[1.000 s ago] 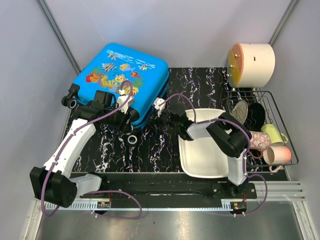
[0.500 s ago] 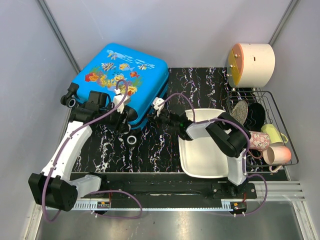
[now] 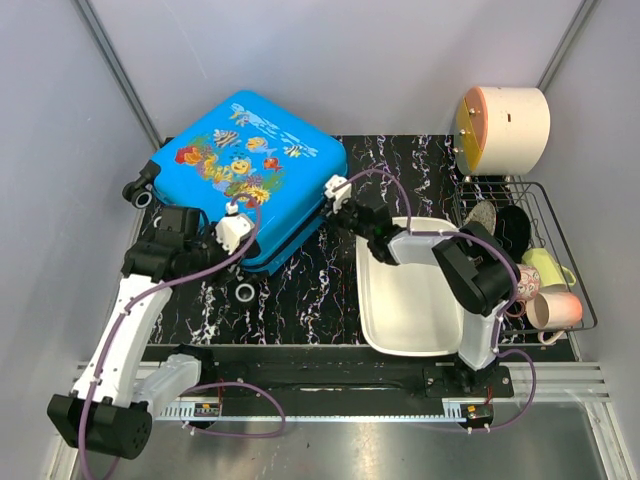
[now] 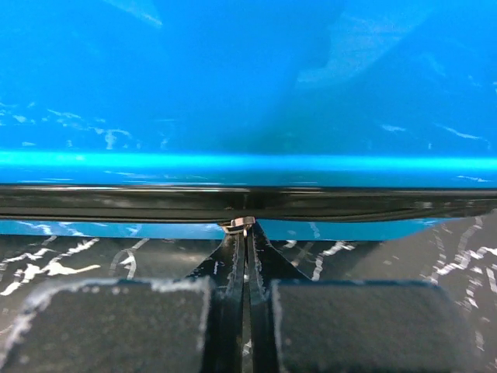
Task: Open, take out, and arrange the luggage
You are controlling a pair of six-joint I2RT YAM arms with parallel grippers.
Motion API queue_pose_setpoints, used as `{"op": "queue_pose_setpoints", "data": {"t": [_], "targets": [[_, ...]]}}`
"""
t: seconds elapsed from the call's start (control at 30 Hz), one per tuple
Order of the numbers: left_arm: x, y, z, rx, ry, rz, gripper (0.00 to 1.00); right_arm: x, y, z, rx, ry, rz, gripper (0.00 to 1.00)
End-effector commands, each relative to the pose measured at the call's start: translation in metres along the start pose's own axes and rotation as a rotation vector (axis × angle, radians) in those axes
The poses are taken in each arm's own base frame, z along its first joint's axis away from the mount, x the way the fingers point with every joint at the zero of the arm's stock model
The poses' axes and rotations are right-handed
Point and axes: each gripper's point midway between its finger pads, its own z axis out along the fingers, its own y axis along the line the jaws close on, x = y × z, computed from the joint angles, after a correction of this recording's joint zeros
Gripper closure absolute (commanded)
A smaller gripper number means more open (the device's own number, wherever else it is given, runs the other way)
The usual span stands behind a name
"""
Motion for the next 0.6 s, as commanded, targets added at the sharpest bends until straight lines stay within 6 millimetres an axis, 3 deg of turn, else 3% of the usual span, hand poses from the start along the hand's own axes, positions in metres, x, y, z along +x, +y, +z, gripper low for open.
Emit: {"op": "queue_pose_setpoints", "data": {"t": [0.0, 0.37, 0.57], "targets": [[0.067, -0.011, -0.03, -0.018, 0.209, 0.125, 1.0, -0.046, -0.057, -0.025, 0.152, -0.064, -0.068, 1.0], [0.099, 0.057, -0.06, -0.188, 0.318, 0.113, 1.0, -0.033, -0.134, -0.065, 0.225, -0.01, -0.12, 1.0], [0.099, 0.088, -0.063, -0.239, 0.318, 0.188, 1.0, -0.039, -0.154, -0.059, 0.143, -0.052, -0.233, 1.0]]}}
